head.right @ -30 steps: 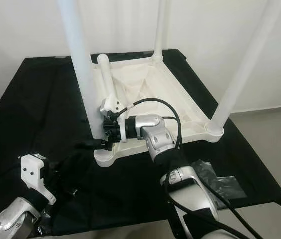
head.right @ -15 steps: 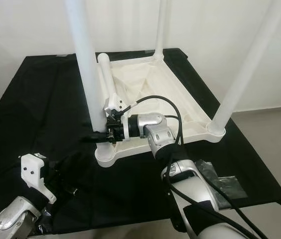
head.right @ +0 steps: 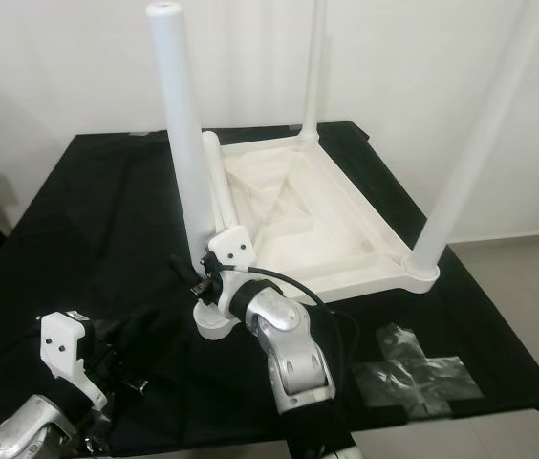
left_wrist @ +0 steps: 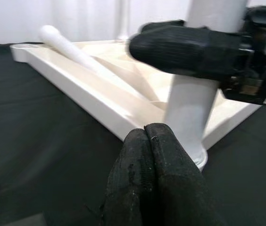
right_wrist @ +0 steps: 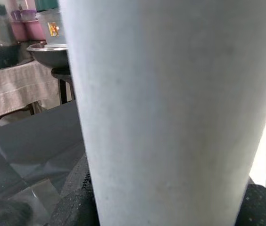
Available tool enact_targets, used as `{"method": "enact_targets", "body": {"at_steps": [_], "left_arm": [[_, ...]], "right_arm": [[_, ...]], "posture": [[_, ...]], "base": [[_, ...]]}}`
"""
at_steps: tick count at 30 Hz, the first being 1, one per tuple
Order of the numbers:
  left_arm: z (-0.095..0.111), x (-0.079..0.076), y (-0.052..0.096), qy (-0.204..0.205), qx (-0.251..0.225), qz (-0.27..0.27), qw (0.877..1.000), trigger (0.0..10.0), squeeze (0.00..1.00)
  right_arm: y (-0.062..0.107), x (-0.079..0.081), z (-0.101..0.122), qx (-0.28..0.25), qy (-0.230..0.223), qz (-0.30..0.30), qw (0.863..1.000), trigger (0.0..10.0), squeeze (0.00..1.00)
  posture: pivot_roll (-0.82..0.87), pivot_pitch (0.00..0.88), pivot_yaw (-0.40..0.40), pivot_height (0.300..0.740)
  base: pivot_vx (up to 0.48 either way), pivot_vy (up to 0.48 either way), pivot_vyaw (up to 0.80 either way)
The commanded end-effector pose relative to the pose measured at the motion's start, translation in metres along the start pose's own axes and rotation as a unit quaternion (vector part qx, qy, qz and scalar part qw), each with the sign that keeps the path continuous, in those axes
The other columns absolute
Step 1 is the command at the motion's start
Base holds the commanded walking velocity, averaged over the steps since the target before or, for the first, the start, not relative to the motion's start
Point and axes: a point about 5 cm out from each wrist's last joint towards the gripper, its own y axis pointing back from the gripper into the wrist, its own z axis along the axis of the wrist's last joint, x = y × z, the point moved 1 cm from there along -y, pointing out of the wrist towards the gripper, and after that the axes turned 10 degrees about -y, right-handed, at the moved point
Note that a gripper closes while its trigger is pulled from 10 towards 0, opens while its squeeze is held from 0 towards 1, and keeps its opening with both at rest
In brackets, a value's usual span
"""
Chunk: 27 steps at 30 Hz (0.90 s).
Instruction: Building children table
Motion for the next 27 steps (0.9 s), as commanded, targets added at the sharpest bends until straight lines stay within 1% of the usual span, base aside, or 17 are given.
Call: {"method": "enact_targets", "body": {"at_steps": [1,2,3,4,12,13,14,15,16,17,18,19,20,23,24,25,27], "left_arm": [[-0.001,0.003,0.002,-0.003,0.007,0.002,1.000,10.0,0.00],[-0.001,0.003,0.002,-0.003,0.007,0.002,1.000,10.0,0.00],[-0.001,0.003,0.002,-0.005,0.007,0.005,1.000,10.0,0.00],[-0.001,0.003,0.002,-0.005,0.007,0.006,1.000,10.0,0.00],[-0.001,0.003,0.001,-0.005,0.007,0.005,1.000,10.0,0.00],[-0.001,0.003,0.000,-0.004,0.006,0.005,1.000,10.0,0.00],[-0.001,0.003,-0.001,-0.004,0.005,0.005,1.000,10.0,0.00],[-0.001,0.003,-0.001,-0.004,0.005,0.005,1.000,10.0,0.00],[-0.001,0.003,-0.002,-0.004,0.005,0.005,1.000,10.0,0.00],[-0.001,0.003,-0.002,-0.004,0.005,0.005,1.000,10.0,0.00],[-0.001,0.003,-0.002,-0.005,0.004,0.006,1.000,10.0,0.00],[-0.001,0.003,-0.002,-0.005,0.004,0.006,1.000,10.0,0.00],[-0.001,0.003,-0.002,-0.005,0.005,0.006,1.000,10.0,0.00],[-0.002,0.003,-0.003,-0.006,0.005,0.007,1.000,10.0,0.00],[-0.002,0.002,-0.003,-0.006,0.005,0.007,1.000,10.0,0.00],[-0.002,0.002,-0.003,-0.006,0.006,0.006,1.000,10.0,0.00],[-0.002,0.002,-0.003,-0.006,0.005,0.006,1.000,10.0,0.00]], "right_arm": [[0.007,-0.009,-0.040,0.077,-0.038,-0.031,0.996,3.6,0.00],[0.007,-0.009,-0.040,0.077,-0.038,-0.031,0.996,3.6,0.00],[0.004,-0.008,-0.037,0.070,-0.041,-0.028,0.996,10.0,0.00],[0.001,-0.007,-0.031,0.063,-0.046,-0.018,0.997,10.0,1.00],[0.000,-0.003,-0.019,0.052,-0.054,-0.010,0.997,10.0,1.00],[-0.005,0.000,-0.006,0.044,-0.056,0.073,0.995,10.0,1.00],[-0.007,0.003,0.003,0.053,-0.033,0.172,0.983,10.0,1.00],[-0.007,0.003,0.003,0.053,-0.033,0.172,0.983,10.0,1.00],[-0.008,0.003,0.009,0.069,-0.004,0.254,0.965,10.0,0.00],[-0.008,0.003,0.009,0.069,-0.004,0.254,0.965,10.0,0.00],[-0.010,0.002,0.013,0.087,0.008,0.307,0.948,10.0,0.00],[-0.010,0.002,0.013,0.087,0.008,0.307,0.948,10.0,0.00],[-0.013,-0.002,0.016,0.100,0.017,0.331,0.938,10.0,0.00],[-0.018,-0.008,0.020,0.104,0.009,0.345,0.933,10.0,0.00],[-0.020,-0.010,0.021,0.105,0.001,0.348,0.932,6.4,0.00],[-0.021,-0.012,0.022,0.107,-0.006,0.344,0.933,0.0,0.00],[-0.021,-0.015,0.021,0.111,-0.010,0.339,0.934,0.0,0.00]], "posture": [[0.01,0.086,0.023,0.740],[0.01,0.086,0.023,0.740],[0.01,0.086,0.022,0.740],[0.01,0.085,0.022,0.740],[0.01,0.082,0.020,0.740],[0.01,0.077,0.017,0.740],[0.01,0.075,0.014,0.740],[0.01,0.075,0.014,0.740],[0.02,0.074,0.013,0.740],[0.02,0.074,0.013,0.740],[0.02,0.072,0.012,0.740],[0.02,0.072,0.012,0.740],[0.03,0.070,0.012,0.740],[0.03,0.066,0.013,0.740],[0.03,0.066,0.014,0.740],[0.03,0.066,0.012,0.740],[0.03,0.067,0.012,0.740]], "base": [[0.000,0.000,0.00],[0.000,0.000,0.00],[0.000,0.000,0.00],[0.000,0.000,0.00],[0.000,0.000,0.00],[0.000,0.000,0.00],[0.000,0.000,0.00],[0.000,0.000,0.00],[0.000,0.000,0.00],[0.000,0.000,0.00],[0.000,0.000,0.00],[0.000,0.000,0.00],[0.000,0.000,0.00],[0.000,0.000,0.00],[0.000,0.000,0.00],[0.000,0.000,0.00],[0.000,0.000,0.00]]}}
